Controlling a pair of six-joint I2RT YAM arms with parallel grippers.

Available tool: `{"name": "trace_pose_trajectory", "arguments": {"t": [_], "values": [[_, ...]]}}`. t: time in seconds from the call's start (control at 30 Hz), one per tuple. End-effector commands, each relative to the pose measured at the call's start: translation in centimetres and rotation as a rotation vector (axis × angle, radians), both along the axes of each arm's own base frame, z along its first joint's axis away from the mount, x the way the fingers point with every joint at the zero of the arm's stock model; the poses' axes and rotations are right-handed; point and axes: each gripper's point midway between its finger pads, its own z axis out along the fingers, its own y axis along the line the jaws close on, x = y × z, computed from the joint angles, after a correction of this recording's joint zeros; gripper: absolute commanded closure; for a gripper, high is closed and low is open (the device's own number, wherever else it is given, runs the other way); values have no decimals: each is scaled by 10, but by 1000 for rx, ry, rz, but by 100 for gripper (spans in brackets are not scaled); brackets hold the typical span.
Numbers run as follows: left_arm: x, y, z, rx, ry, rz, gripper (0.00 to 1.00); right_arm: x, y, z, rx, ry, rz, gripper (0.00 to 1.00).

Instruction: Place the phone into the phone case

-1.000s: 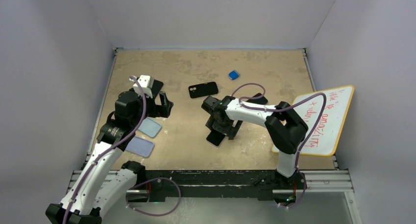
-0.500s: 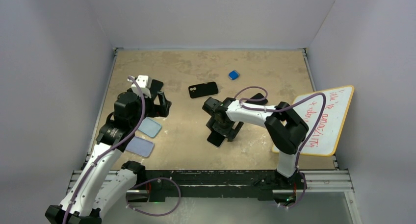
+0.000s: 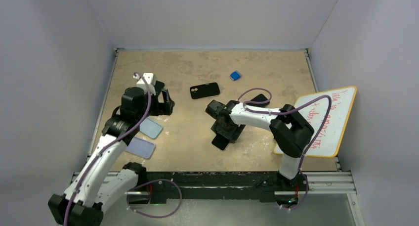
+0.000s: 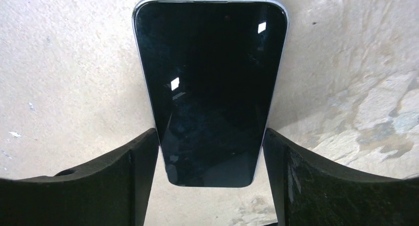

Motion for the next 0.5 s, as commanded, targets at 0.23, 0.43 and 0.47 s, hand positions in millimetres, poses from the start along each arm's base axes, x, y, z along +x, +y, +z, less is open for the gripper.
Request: {"name": "trace_pose_trajectory", "arguments": {"t": [0.23, 0.43, 0.47], "values": [[90, -46, 8, -124, 163, -102, 16, -15, -43, -9, -73, -59, 46, 25], [154, -78, -4, -194, 139, -167, 20, -22, -54, -13, -77, -72, 76, 26], [165, -85, -9, -203, 139, -190, 21, -22, -55, -13, -78, -76, 80, 26]]}}
